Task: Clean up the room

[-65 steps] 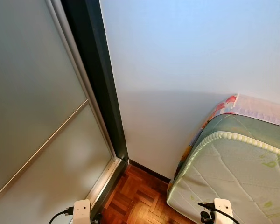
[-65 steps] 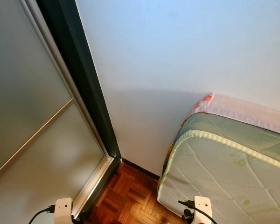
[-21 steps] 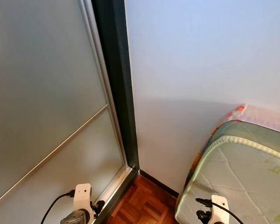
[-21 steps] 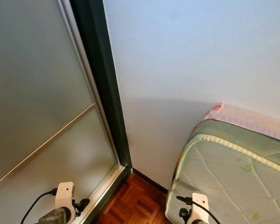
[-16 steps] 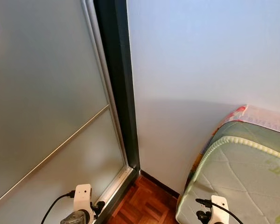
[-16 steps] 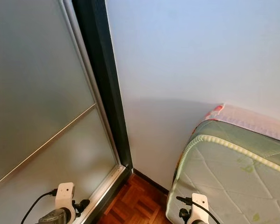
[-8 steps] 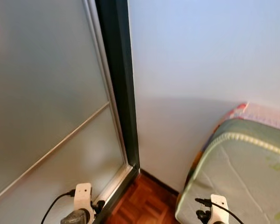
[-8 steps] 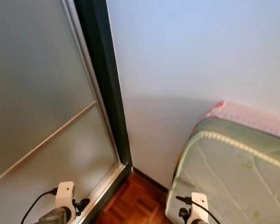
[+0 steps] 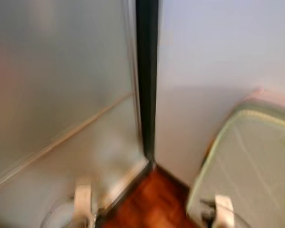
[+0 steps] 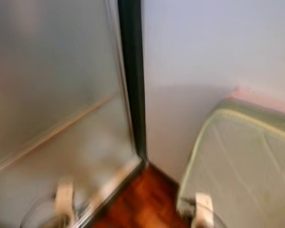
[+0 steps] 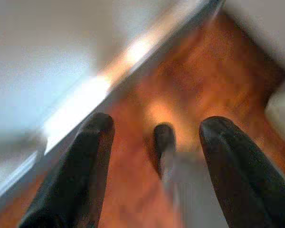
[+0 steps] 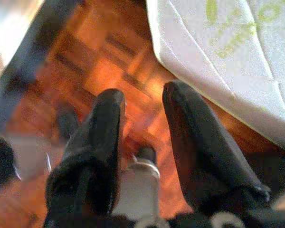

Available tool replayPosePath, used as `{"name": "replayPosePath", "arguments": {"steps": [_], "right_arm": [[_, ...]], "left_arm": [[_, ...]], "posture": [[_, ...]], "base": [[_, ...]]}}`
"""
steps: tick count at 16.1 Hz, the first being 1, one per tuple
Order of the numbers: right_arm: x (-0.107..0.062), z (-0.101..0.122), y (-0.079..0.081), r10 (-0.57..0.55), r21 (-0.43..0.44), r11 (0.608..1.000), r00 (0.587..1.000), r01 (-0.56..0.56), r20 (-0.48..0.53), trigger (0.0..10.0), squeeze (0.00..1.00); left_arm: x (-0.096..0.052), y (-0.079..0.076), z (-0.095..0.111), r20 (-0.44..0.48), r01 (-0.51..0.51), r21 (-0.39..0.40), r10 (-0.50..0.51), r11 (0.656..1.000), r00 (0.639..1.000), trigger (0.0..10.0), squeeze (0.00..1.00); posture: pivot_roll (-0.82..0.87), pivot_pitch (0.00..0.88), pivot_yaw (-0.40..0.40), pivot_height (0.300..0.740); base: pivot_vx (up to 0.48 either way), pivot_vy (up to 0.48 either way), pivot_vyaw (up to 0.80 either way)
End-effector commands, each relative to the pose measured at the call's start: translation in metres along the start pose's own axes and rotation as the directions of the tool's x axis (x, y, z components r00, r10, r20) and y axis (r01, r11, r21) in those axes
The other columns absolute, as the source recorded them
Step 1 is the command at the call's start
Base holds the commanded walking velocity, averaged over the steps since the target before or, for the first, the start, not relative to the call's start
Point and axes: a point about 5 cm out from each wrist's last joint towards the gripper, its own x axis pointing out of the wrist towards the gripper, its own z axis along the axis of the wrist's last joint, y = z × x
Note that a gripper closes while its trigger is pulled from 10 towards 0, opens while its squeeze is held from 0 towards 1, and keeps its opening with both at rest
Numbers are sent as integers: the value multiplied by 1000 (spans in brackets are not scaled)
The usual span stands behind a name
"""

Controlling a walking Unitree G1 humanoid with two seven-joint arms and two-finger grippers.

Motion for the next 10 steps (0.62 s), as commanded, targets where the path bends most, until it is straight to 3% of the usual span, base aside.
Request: {"name": "replayPosePath", "arguments": {"steps": [1, 10], "right_arm": [[0, -4, 5, 13, 4, 1000, 1000, -13, -14, 10000, 0], [0, -4, 4, 15, 5, 1000, 1000, -15, -15, 10000, 0]], "left_arm": [[2, 2, 19, 52, -7, 13, 6, 1000, 999, 10000, 0], [2, 1, 19, 49, -7, 8, 6, 1000, 999, 10000, 0]], "posture": [[-71, 0, 41, 740], [-70, 0, 37, 740]], "base": [[-266, 0, 0], [-264, 0, 0]]}}
